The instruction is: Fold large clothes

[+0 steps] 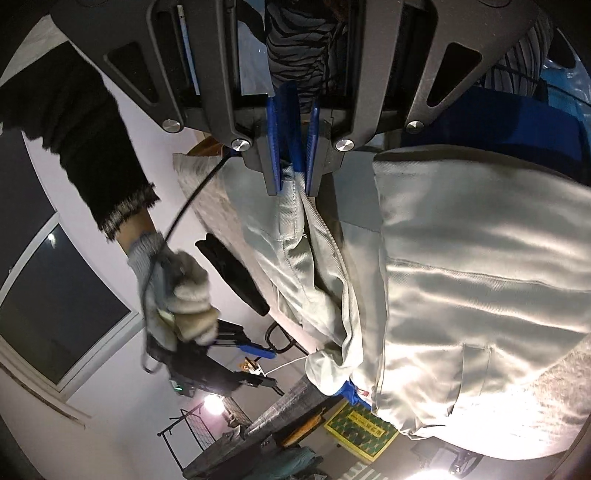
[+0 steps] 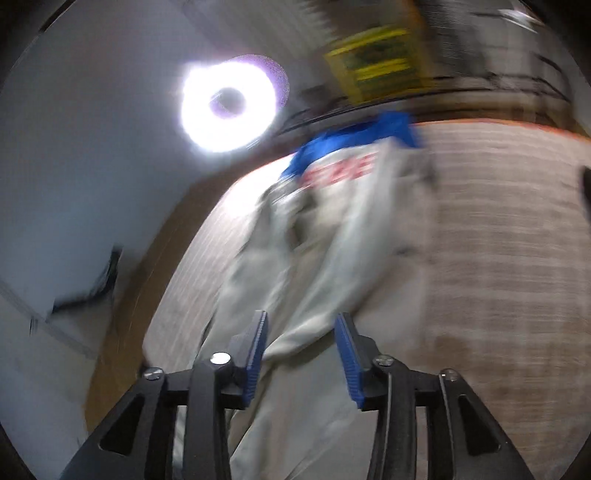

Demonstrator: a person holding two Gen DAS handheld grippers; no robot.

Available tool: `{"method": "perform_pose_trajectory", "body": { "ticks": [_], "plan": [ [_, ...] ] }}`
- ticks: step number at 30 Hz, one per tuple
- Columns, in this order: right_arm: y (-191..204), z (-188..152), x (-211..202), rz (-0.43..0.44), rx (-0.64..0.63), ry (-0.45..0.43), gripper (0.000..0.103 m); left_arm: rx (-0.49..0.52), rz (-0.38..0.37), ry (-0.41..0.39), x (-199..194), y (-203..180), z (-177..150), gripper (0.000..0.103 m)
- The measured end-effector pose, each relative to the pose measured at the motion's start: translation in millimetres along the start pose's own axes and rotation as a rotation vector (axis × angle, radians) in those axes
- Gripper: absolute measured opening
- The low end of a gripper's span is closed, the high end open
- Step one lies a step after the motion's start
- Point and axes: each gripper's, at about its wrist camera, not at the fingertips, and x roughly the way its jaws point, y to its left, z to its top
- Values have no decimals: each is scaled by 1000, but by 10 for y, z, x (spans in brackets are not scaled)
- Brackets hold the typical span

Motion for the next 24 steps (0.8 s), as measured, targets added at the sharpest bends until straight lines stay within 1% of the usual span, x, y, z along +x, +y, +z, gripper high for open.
{"method": "perform_pose_trajectory", "body": {
  "ticks": [1, 3, 7, 10, 11, 12, 13, 14, 16, 18, 19, 21, 22, 23, 24],
  "plan": [
    [-34, 51, 40, -15, 11, 0, 55, 4, 1, 1, 8, -5, 3, 12],
    [-94, 173, 210, -61, 23, 8, 55, 18, 8, 1, 38, -36, 45, 12],
    [-86, 354, 609, -97, 36, 33, 52, 32, 13, 4, 33, -53, 56, 12],
    [-32, 449, 817, -116, 16, 55, 4, 35, 12, 6, 37, -55, 73, 12],
    [13, 486, 815, -147, 6, 50, 3, 38, 12, 4, 34, -57, 76, 12],
    [133, 567, 746, -168, -27, 22, 2, 39, 10, 3, 30, -52, 78, 12],
    [226, 633, 692, -171, -59, 1, 2, 37, 5, 3, 25, -54, 74, 12],
    [400, 728, 630, -185, -117, -23, 1, 32, -4, 1, 24, -45, 81, 12],
    [682, 876, 682, -210, -210, -15, 1, 29, -12, -5, 21, -29, 101, 12],
    [963, 943, 973, -262, -305, 33, 1, 29, -18, -9, 17, -18, 114, 12],
    [1034, 930, 1110, -277, -324, 58, 1, 26, -20, -5, 19, -7, 113, 12],
    [1124, 863, 1565, -310, -349, 138, 2, 19, -18, 4, 20, 10, 92, 12],
    [1128, 808, 1767, -313, -349, 183, 6, 12, -18, 11, 29, 26, 86, 12],
    [1114, 743, 1960, -319, -343, 232, 13, 9, -17, 16, 33, 42, 81, 12],
    [1094, 694, 2029, -319, -341, 255, 18, 8, -15, 19, 31, 51, 81, 12]
  ]
}}
